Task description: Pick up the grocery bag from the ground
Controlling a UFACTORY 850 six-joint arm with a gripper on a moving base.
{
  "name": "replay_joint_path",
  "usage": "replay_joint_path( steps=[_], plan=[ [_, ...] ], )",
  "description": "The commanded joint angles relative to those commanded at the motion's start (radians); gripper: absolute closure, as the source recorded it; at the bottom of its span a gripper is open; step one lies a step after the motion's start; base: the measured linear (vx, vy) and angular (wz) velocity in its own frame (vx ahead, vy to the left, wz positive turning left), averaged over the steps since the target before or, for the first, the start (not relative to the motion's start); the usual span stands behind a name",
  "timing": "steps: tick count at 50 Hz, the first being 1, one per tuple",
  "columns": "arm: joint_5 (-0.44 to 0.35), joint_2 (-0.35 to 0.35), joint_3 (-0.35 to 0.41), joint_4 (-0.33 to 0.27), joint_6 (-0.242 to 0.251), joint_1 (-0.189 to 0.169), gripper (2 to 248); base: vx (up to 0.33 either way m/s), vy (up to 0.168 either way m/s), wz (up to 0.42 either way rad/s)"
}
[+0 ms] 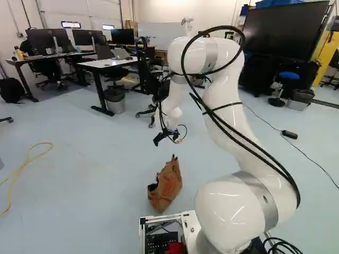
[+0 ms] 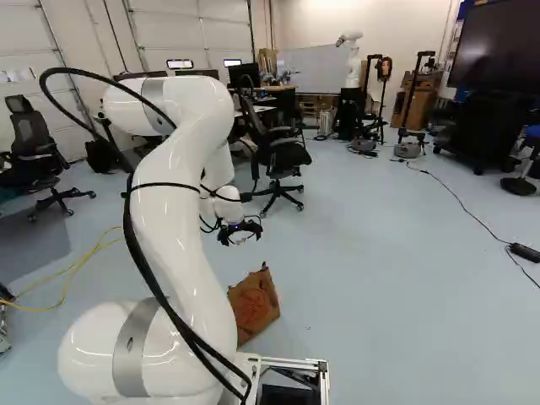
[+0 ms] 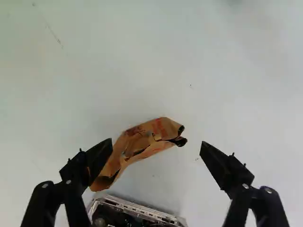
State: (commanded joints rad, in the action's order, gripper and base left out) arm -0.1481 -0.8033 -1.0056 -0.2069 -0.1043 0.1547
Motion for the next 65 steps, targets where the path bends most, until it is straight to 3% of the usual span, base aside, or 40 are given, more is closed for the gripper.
replay_joint_path(
  steps=[65],
  plan=[
    [0.078,-0.242,-0.159,0.0,-0.907,0.0,3,0.0,0.0,0.0]
  ],
)
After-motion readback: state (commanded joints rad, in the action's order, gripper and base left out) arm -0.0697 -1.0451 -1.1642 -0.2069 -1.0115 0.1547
